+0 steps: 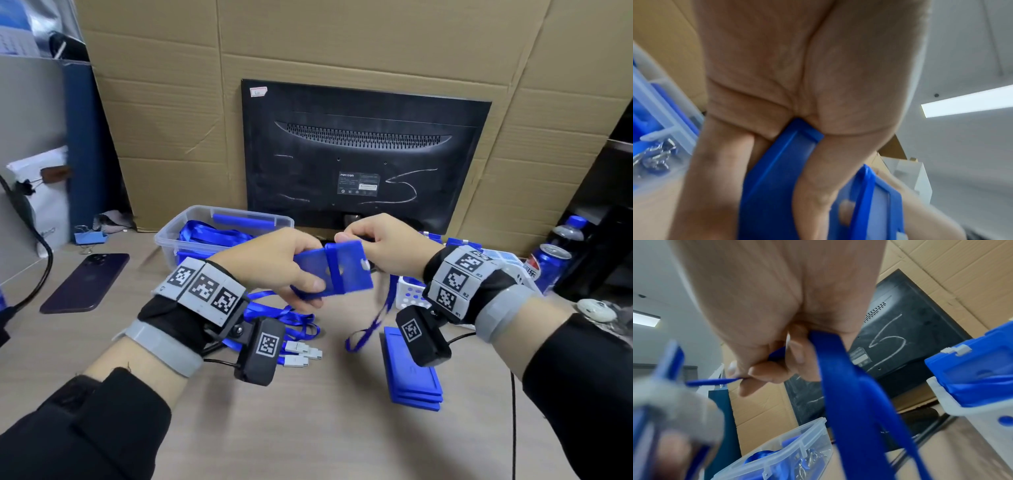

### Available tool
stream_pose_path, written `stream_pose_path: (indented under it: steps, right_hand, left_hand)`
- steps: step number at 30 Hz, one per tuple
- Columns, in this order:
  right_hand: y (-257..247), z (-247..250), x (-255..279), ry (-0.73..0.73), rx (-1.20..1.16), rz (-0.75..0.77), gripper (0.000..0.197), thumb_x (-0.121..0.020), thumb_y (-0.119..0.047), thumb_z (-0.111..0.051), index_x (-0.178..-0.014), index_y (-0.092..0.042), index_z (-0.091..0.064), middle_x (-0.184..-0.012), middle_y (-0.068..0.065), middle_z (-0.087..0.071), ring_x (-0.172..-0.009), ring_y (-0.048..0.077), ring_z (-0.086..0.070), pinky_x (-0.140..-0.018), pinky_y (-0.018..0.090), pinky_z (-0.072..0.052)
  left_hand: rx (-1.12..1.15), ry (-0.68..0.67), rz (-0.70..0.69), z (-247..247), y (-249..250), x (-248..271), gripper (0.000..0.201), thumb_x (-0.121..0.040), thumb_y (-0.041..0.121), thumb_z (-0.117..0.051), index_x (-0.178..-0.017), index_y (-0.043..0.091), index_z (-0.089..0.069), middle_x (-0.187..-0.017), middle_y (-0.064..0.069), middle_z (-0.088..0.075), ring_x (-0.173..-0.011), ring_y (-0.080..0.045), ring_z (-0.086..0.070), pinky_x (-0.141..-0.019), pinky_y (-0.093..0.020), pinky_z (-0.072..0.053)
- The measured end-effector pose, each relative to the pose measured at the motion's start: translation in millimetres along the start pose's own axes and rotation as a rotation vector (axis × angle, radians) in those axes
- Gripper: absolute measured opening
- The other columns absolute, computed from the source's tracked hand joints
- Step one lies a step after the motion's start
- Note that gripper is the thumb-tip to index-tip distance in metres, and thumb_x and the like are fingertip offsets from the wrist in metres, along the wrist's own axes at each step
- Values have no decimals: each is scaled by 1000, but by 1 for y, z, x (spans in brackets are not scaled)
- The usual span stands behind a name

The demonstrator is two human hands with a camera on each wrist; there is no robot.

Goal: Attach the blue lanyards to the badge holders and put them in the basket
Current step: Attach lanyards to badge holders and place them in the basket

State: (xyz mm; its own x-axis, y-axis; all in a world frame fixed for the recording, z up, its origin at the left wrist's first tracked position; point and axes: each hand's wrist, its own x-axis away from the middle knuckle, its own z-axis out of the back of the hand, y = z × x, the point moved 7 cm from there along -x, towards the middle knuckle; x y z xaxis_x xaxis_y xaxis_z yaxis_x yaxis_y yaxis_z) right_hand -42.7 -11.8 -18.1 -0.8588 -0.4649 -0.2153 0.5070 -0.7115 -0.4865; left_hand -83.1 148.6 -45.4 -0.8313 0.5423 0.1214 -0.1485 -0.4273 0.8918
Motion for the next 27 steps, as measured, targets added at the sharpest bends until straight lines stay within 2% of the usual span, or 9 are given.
stream_pose_path:
  steps: [2,4,9,11,13,16,18,23,27]
  right_hand:
    - [7,-4,3,-41,-36,-32,34,-103,-22,-59,-71,-13,-62,-55,-12,-44,-53,7,-33,-54,26,-34]
    - [2,-10,9,-119,-43,-37,33,-108,-28,-55,-82,-23,-74,-53,-14,-47,-52,7,-39,-52,16,-36]
    - [-21,-17,10,-238,60,7,30,-107,-36,-57,-90,-28,-80,-49,-11,-39,-48,7,-39,-51,13,-34]
    - [-25,-20,9,-268,94,18,29,-106,-38,-58,-88,-31,-79,-52,-9,-39,-50,8,-38,-52,16,-33]
    - [-30,-22,7,-259,96,13,33,-108,-38,-54,-86,-28,-77,-51,-11,-43,-51,7,-42,-55,17,-34]
    - [-32,-17,3,-185,163,26,42,-110,-41,-48,-80,-27,-74,-66,-7,-63,-63,10,-57,-70,33,-49]
    - [-31,-13,3,-135,175,23,45,-109,-45,-49,-74,-28,-72,-75,2,-70,-68,18,-65,-74,38,-56]
    - [-21,-4,5,-56,106,-39,45,-110,-44,-46,-79,-18,-66,-49,-13,-59,-43,10,-54,-54,25,-50]
    - [0,0,5,-1,63,-52,40,-108,-39,-52,-71,-24,-58,-62,-8,-52,-57,10,-46,-60,31,-40]
  left_hand:
    - [211,94,-41,7,4,0,24,-99,-5,-63,-123,-6,-59,-108,-26,-74,-94,-37,-78,-78,-42,-66]
    - [333,223,-59,17,4,-2,26,-101,-2,-62,-126,-6,-55,-108,-25,-76,-94,-36,-78,-78,-43,-66]
    - [239,362,27,24,-8,-9,26,-97,-4,-61,-120,2,-50,-101,-24,-77,-86,-36,-80,-91,-53,-62]
    - [149,382,63,21,-14,-10,24,-92,-5,-62,-113,4,-52,-104,-22,-76,-78,-39,-79,-85,-51,-64]
    - [53,402,90,19,-17,-10,22,-89,-6,-66,-104,7,-55,-99,-19,-72,-70,-40,-78,-68,-41,-66]
    - [-79,304,140,11,-21,-12,24,-85,-10,-68,-102,6,-63,-89,-27,-70,-71,-42,-78,-70,-47,-66]
    - [-134,158,156,2,-21,-11,28,-87,-9,-68,-112,5,-67,-98,-35,-73,-77,-41,-79,-77,-52,-66]
    - [-78,-33,101,-9,-15,-5,14,-93,-6,-70,-106,-2,-67,-96,-27,-77,-87,-37,-79,-90,-54,-62]
    - [70,-62,57,-4,-10,-1,26,-94,-7,-69,-120,-7,-64,-110,-31,-74,-97,-41,-77,-92,-51,-62]
